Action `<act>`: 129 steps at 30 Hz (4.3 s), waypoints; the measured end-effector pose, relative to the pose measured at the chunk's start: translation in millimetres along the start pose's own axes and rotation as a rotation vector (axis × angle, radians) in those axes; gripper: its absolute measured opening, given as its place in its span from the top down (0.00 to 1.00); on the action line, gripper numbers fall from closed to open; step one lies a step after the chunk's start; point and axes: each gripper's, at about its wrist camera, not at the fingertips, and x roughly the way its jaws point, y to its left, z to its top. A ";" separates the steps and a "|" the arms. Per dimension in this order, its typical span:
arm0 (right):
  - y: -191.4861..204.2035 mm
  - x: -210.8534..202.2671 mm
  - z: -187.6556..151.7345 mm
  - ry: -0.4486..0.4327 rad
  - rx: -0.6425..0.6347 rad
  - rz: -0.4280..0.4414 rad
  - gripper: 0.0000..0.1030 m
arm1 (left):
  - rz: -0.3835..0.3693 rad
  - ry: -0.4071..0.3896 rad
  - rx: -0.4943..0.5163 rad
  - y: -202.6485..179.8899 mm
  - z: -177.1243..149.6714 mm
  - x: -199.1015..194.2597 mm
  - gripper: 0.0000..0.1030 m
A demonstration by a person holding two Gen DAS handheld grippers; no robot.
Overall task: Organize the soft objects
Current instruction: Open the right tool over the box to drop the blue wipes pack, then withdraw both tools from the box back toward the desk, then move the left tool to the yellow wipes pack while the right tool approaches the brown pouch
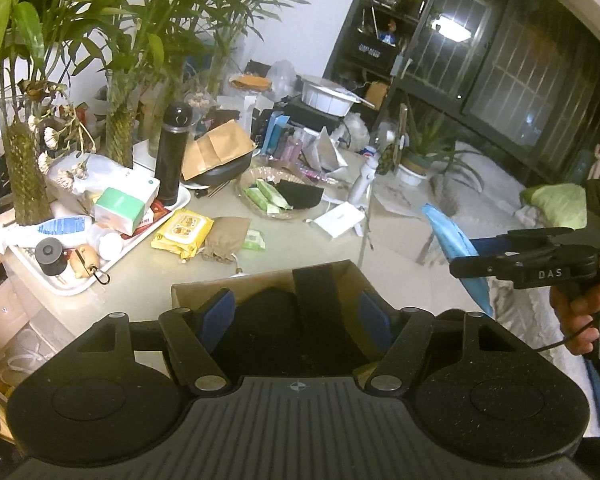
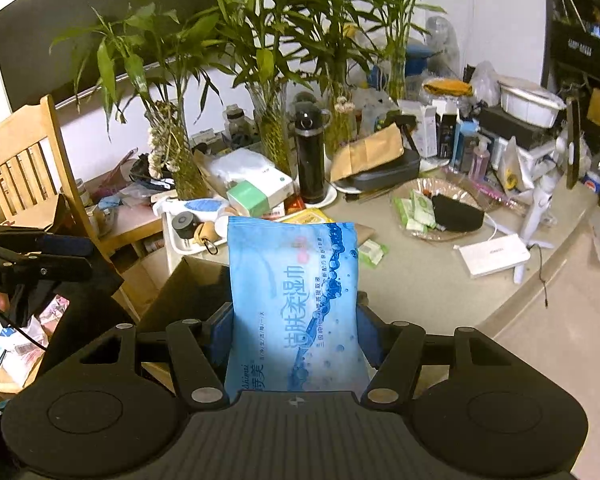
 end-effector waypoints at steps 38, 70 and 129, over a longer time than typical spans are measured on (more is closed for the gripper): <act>-125.9 81.5 -33.9 -0.062 0.086 -0.361 0.00 | 0.081 0.020 0.009 5.8 -8.4 16.6 0.34; -11.5 15.5 17.5 -0.056 -0.013 -0.048 0.00 | 0.222 0.036 0.040 22.3 -1.2 2.1 0.34; -116.6 186.8 40.2 0.027 0.106 0.025 0.00 | 0.155 0.015 0.201 119.9 52.0 190.8 0.34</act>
